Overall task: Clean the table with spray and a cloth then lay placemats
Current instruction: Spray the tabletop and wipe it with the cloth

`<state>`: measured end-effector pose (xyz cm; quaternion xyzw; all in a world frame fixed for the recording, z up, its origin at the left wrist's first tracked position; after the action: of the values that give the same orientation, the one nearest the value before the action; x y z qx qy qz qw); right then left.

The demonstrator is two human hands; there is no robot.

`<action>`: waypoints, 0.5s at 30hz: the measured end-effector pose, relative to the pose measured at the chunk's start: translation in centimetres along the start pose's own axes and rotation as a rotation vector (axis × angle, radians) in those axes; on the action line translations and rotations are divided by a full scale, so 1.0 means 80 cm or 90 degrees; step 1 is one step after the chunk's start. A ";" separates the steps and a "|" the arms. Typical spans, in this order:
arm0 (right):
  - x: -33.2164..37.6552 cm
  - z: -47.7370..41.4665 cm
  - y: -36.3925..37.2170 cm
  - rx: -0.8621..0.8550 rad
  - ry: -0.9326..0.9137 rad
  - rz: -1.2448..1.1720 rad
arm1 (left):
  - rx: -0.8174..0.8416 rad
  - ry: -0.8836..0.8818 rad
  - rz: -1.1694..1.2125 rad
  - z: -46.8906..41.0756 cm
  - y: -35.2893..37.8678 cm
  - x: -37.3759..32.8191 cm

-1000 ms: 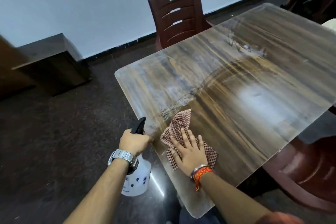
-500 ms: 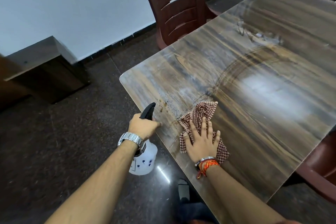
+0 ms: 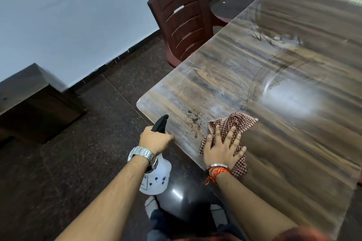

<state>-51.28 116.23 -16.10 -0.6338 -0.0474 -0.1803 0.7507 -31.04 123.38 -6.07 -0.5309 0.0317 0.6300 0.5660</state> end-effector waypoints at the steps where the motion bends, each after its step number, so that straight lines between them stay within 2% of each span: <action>1: 0.021 0.007 0.007 0.001 0.011 -0.006 | 0.012 0.008 -0.003 -0.008 -0.011 0.005; 6: 0.161 0.024 0.057 -0.025 -0.023 -0.043 | 0.045 0.047 -0.023 -0.057 -0.088 0.026; 10: 0.285 0.025 0.093 0.064 -0.190 -0.001 | 0.047 0.083 -0.075 -0.098 -0.153 0.036; 12: 0.309 0.019 0.098 0.099 -0.284 0.047 | 0.052 0.087 -0.091 -0.107 -0.161 0.036; 15: 0.315 0.019 0.101 0.115 -0.297 0.055 | 0.066 0.090 -0.097 -0.125 -0.185 0.042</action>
<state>-24.91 113.42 -15.81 -0.5899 -0.2083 0.0084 0.7801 -12.98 124.52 -4.47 -0.5449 0.0636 0.5440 0.6350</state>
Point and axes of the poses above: each hand's wrist, its own z-axis away from the middle knuckle, its own y-axis out of the palm, x = y × z, the point moved 4 cm from there along -z, towards the middle knuckle, and after that the axes turned 7 degrees about y, right-handed, at the moved point
